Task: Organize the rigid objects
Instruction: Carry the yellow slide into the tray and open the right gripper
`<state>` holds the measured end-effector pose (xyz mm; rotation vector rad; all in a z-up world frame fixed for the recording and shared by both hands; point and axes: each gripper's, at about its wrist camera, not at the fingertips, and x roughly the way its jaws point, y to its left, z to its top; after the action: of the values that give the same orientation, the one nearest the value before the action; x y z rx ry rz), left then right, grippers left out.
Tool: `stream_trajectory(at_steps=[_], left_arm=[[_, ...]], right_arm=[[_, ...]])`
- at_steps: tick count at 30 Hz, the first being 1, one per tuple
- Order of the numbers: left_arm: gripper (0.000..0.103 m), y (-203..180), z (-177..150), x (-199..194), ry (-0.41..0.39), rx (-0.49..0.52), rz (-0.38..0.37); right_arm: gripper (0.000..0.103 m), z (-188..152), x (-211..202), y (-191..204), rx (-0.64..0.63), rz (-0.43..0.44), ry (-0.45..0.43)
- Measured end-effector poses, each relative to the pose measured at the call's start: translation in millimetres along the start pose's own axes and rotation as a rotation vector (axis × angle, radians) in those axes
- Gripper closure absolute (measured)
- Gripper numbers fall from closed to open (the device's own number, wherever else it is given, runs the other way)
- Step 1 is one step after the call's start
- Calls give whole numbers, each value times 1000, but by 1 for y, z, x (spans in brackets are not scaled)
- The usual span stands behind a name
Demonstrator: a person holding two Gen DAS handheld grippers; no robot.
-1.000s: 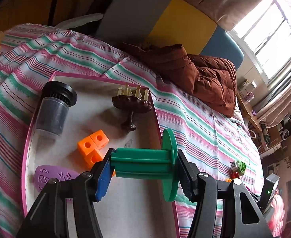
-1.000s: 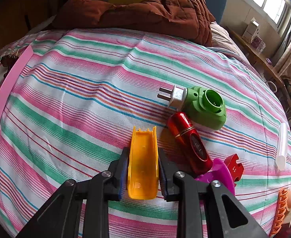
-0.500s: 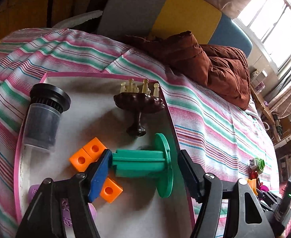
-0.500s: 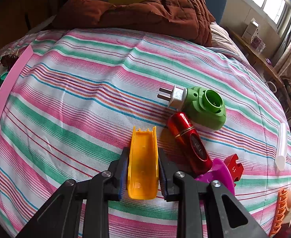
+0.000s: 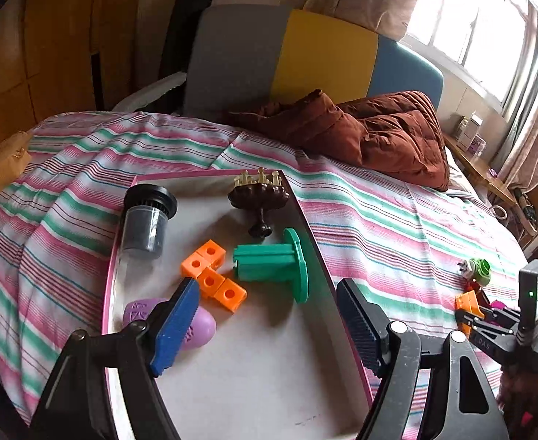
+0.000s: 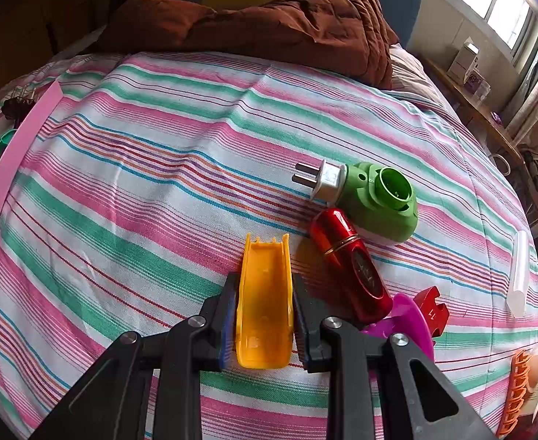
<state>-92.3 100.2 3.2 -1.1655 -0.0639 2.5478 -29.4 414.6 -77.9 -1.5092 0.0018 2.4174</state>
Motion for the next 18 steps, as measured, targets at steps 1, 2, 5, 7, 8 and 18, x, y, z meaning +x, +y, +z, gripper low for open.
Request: stream_trajectory(at_steps=[1,2,5,7,8,18], left_arm=[[26,0,-4,-4,2,3,-2],[26,-1,-8,-7,5,7,-2],[26,-2,-19,-16,7,14,5],[26,-2,-26,-20,6,21,10],[26,-2,-29,-23,5,26,13],[26,8,-51,-39,12,30,26]], right_arm=[[77,0,0,1,-2,-2,-1],[77,0,0,1,-5,-4,-3],[77,-1,0,2,-9,-9,-7],[77,-1,0,2,-7,-9,-9],[77,-2,-1,2,-6,-8,-10],[78,-3,0,3,-4,-16,-16]])
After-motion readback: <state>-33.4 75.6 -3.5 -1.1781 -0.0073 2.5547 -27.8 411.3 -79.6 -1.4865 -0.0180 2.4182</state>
